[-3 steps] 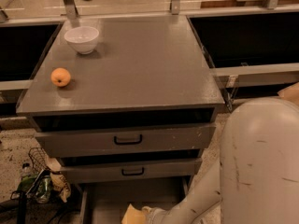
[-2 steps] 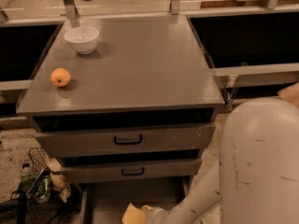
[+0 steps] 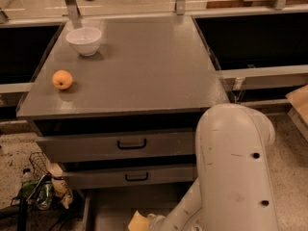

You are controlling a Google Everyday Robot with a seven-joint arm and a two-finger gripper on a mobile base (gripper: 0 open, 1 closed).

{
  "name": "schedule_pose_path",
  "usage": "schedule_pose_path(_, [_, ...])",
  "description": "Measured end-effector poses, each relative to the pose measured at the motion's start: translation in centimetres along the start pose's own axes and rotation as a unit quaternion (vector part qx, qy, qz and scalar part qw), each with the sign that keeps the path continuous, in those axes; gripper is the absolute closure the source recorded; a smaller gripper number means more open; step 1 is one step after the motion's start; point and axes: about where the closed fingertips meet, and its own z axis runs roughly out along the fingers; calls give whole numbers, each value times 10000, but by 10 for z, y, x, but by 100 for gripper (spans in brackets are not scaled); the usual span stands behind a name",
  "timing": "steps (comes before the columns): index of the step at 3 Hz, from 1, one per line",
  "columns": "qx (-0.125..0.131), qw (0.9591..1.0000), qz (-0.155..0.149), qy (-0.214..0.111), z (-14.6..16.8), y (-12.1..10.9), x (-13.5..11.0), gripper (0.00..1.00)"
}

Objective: Place sponge into bottom drawer

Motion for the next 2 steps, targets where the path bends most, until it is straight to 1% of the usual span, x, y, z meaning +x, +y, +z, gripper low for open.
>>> schedule_pose_path(1, [1, 10000, 1, 0, 0, 0, 0, 100])
schedule_pose_path(2, [106, 9998, 165, -47, 13, -1, 8, 100])
